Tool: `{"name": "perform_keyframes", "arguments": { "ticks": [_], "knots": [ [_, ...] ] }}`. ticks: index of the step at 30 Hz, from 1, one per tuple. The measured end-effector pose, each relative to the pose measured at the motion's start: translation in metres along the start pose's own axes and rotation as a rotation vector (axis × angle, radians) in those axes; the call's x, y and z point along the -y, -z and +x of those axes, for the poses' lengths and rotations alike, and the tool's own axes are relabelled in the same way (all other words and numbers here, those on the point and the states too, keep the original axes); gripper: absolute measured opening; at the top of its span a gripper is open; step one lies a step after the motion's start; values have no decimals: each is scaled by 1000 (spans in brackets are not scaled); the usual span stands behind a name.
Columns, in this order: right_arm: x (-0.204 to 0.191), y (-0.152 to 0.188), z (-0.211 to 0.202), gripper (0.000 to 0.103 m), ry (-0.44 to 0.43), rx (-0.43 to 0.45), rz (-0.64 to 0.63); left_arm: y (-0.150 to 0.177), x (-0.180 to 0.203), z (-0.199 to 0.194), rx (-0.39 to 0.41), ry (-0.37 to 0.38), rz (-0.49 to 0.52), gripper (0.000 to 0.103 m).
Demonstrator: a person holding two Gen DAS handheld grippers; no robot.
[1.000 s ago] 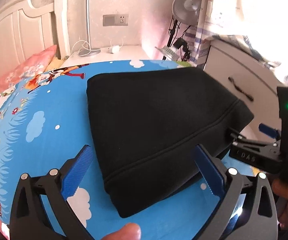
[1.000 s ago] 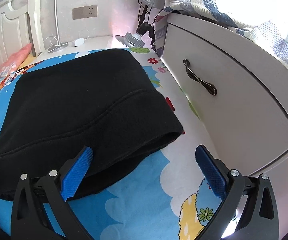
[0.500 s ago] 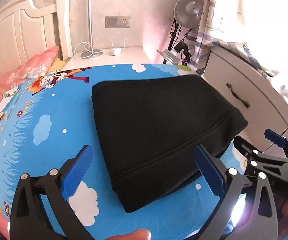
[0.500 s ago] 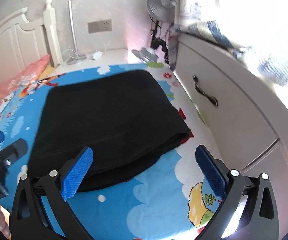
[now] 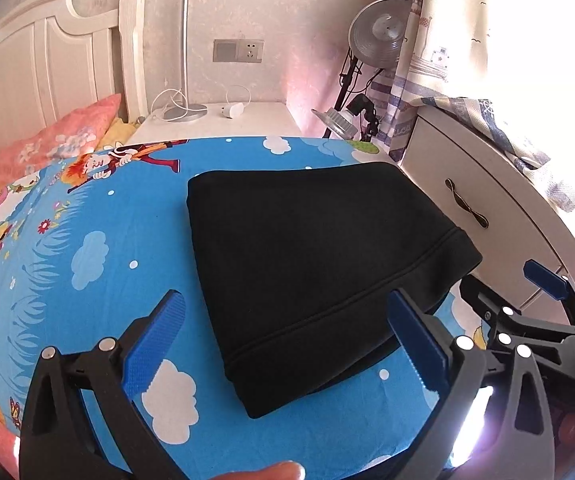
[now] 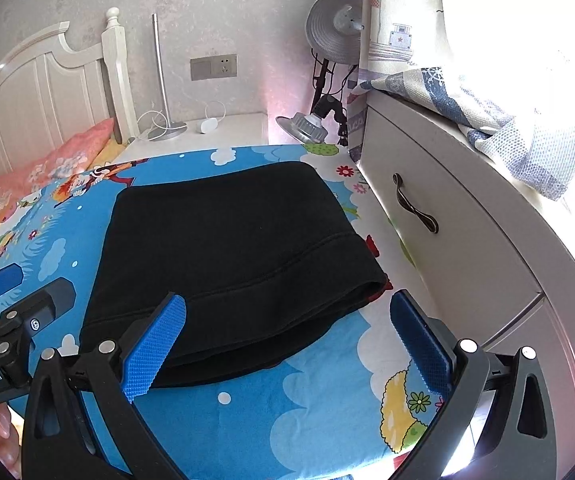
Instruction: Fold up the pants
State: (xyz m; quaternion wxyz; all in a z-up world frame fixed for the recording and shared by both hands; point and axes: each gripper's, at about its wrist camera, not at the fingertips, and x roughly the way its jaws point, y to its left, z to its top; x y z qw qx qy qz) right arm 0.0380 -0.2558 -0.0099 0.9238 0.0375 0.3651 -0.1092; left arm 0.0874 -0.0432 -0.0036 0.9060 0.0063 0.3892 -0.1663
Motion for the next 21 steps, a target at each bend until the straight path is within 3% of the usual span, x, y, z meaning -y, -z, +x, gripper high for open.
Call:
{"name": "perform_keyframes", "arguments": {
  "ticks": [21],
  "knots": [
    [3, 1, 1, 98, -2, -4, 4, 2, 1, 3, -5, 5, 3, 101]
  ]
}}
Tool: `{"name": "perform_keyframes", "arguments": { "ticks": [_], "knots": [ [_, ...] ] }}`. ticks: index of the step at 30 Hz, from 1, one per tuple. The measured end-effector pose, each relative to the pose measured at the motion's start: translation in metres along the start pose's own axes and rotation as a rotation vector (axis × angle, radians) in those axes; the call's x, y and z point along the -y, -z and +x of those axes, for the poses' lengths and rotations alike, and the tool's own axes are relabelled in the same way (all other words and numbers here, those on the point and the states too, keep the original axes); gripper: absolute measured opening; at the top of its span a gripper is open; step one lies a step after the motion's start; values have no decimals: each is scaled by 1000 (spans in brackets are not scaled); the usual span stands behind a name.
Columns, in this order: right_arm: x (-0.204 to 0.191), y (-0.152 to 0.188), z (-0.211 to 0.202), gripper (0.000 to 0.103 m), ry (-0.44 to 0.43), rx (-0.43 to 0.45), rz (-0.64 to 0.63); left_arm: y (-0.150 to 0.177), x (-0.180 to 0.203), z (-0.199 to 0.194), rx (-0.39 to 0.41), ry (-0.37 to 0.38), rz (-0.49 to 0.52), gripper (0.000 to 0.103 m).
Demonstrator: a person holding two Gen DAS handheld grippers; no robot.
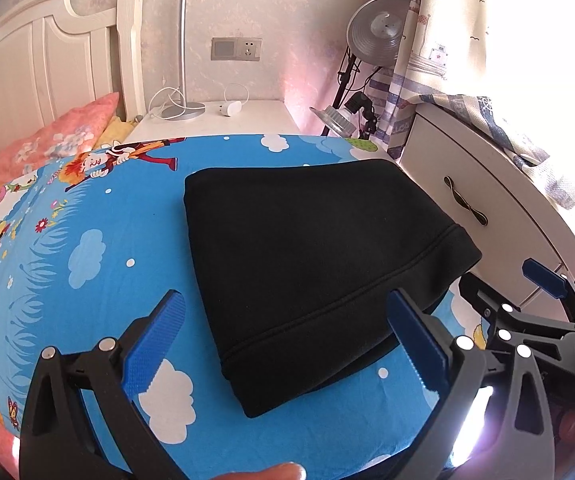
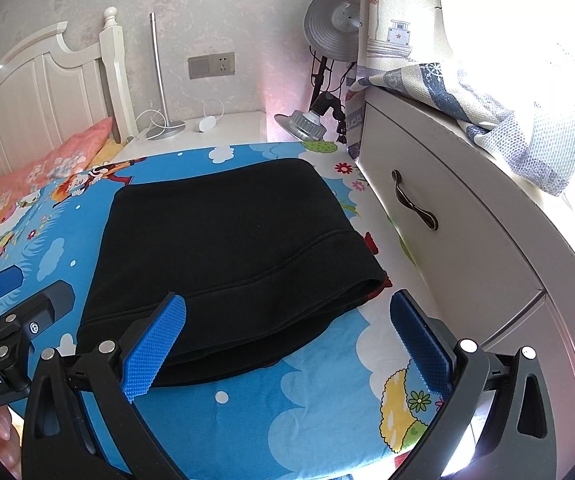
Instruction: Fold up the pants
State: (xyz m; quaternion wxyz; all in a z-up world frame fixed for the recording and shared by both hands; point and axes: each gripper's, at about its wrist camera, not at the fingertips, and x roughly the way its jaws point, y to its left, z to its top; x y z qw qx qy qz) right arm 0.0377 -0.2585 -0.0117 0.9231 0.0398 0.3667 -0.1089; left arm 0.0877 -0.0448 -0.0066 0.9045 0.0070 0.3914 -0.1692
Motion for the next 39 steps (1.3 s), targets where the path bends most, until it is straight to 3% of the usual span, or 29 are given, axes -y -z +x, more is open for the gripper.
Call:
{"name": "perform_keyframes", "arguments": {
  "ticks": [39],
  "knots": [
    [2, -1, 1, 98, -1, -2, 0, 1, 8, 5, -10, 14, -6, 101]
  ]
}}
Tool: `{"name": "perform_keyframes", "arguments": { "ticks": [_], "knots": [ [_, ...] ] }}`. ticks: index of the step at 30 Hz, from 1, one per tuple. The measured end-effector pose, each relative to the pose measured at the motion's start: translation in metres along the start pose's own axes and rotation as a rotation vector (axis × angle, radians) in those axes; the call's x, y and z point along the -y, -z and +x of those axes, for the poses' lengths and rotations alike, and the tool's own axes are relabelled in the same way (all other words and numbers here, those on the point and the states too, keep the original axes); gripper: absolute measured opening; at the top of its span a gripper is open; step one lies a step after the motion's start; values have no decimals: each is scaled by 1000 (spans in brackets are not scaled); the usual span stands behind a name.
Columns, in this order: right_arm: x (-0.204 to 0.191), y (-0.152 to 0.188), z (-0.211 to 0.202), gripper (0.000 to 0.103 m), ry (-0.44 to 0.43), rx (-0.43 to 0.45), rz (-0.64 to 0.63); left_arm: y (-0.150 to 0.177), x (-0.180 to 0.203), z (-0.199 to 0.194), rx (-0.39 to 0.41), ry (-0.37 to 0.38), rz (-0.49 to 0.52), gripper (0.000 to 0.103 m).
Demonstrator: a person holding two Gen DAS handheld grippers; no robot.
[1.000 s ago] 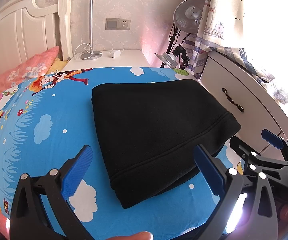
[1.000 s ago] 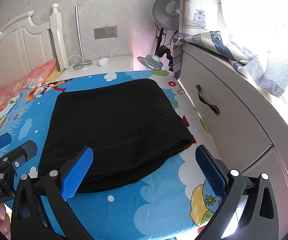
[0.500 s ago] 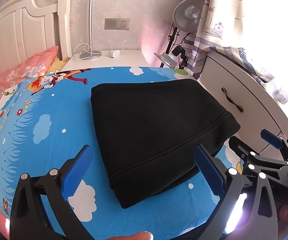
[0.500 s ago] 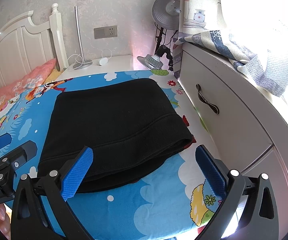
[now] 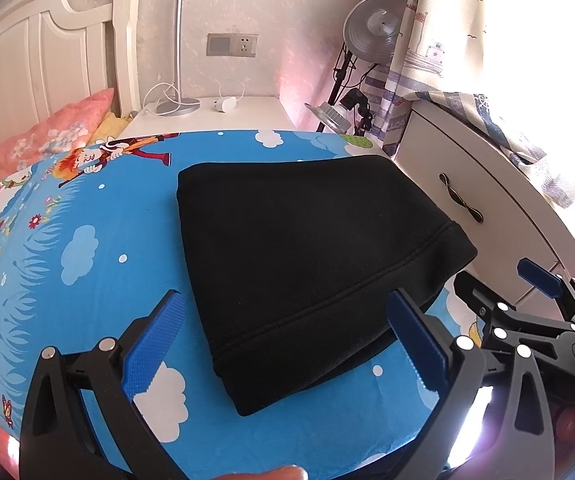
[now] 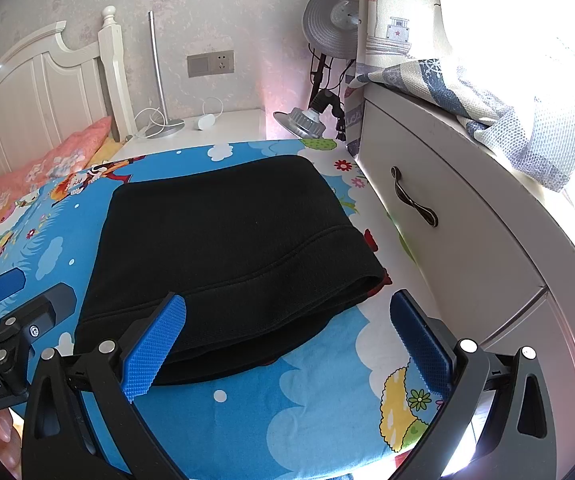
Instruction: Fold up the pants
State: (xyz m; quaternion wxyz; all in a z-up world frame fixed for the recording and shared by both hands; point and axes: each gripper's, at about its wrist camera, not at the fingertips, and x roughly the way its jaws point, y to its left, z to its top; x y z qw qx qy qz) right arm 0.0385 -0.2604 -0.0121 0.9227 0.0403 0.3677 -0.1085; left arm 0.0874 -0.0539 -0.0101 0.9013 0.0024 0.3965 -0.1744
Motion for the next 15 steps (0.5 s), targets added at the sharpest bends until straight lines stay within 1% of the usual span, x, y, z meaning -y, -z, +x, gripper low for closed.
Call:
{"name": "perform_keyframes", "arguments": {
  "ticks": [5, 7, 9, 10, 14, 15],
  "knots": [
    [0, 0, 0, 98, 0, 0, 0, 1, 2, -1, 20, -5, 9, 101],
    [0, 0, 0, 98, -1, -1, 1, 1, -1, 1, 7, 20, -8, 101],
    [1, 0, 0, 98, -2, -1, 3, -1, -4, 5, -18, 67, -34, 101],
    [1, 0, 0, 98, -6, -1, 5, -1, -6, 6, -19, 76, -43, 101],
    [5, 6, 2, 99, -20, -3, 26, 0, -17, 8, -25, 66, -60, 101],
    [6, 8, 4, 99, -20, -5, 28, 0, -28, 6, -12, 21, -73, 101]
  ]
}}
